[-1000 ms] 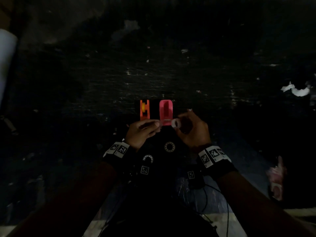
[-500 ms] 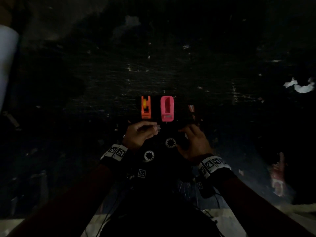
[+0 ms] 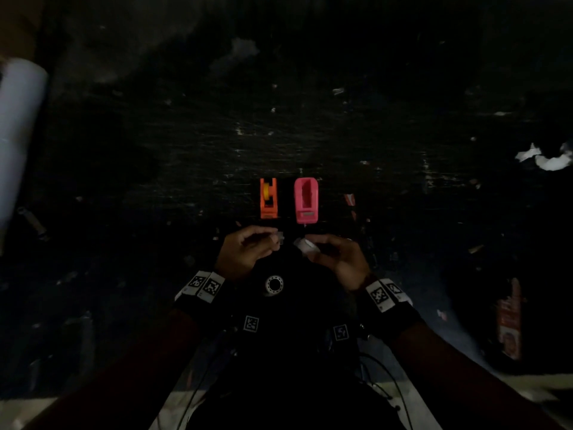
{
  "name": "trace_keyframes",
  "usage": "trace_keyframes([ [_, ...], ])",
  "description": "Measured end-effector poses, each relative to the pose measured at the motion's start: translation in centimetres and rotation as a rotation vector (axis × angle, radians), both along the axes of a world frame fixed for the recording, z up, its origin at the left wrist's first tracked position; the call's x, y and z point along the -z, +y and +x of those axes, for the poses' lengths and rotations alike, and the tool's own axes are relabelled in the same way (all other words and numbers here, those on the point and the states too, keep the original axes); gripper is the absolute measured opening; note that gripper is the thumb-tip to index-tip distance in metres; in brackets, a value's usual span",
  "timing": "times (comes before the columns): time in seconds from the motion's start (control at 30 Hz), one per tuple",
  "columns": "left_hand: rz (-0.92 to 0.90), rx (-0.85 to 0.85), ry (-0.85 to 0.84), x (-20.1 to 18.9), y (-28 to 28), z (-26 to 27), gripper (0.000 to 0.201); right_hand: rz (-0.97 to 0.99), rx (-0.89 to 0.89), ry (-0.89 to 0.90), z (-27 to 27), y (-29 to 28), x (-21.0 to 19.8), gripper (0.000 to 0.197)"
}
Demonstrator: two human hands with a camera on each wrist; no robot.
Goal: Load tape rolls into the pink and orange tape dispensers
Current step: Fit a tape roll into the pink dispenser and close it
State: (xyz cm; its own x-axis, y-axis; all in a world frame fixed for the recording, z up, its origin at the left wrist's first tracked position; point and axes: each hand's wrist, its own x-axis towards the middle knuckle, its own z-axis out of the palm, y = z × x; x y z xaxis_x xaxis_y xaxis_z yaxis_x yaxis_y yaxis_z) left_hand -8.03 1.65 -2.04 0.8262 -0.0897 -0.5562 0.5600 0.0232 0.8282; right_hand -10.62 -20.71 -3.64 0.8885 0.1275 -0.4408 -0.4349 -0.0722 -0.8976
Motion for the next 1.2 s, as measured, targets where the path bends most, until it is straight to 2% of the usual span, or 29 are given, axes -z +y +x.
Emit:
trace_keyframes([
  [0.07,-0.007,-0.006,0.001,-0.1,0.0,-0.1,0.026,0.06,0.017,-0.011,0.0,-0.2,-0.6,0.033],
  [0.23,-0.028,0.001,-0.022,-0.8,-0.4,-0.1,0.016,-0.126,-0.111,-0.173,0.3,-0.5,-1.3,0.049],
  [0.3,-0.028,0.027,-0.059,-1.2,-0.9,-0.2,0.016,-0.122,-0.111,-0.191,0.6,-0.3,-1.4,0.056],
  [0.5,0.04,0.126,-0.19,-1.7,-1.7,-0.4,0.02,0.009,0.033,-0.144,1.0,0.4,-2.2,0.031],
  [0.67,0.073,0.138,-0.217,-1.6,-1.9,-0.5,0.02,0.049,0.066,-0.128,1.3,0.2,-2.1,0.029],
  [0.83,0.093,0.13,-0.235,-1.8,-2.4,-0.3,0.02,-0.009,0.06,-0.155,1.6,0.2,-2.1,0.025],
  [1.0,0.14,0.026,-0.168,-0.8,-3.0,0.2,0.02,-0.085,0.085,-0.156,2.2,0.7,-1.8,0.025],
  [1.2,0.172,0.015,-0.154,0.0,-3.7,1.3,0.014,-0.162,0.188,-0.163,3.2,1.2,-1.6,0.022],
])
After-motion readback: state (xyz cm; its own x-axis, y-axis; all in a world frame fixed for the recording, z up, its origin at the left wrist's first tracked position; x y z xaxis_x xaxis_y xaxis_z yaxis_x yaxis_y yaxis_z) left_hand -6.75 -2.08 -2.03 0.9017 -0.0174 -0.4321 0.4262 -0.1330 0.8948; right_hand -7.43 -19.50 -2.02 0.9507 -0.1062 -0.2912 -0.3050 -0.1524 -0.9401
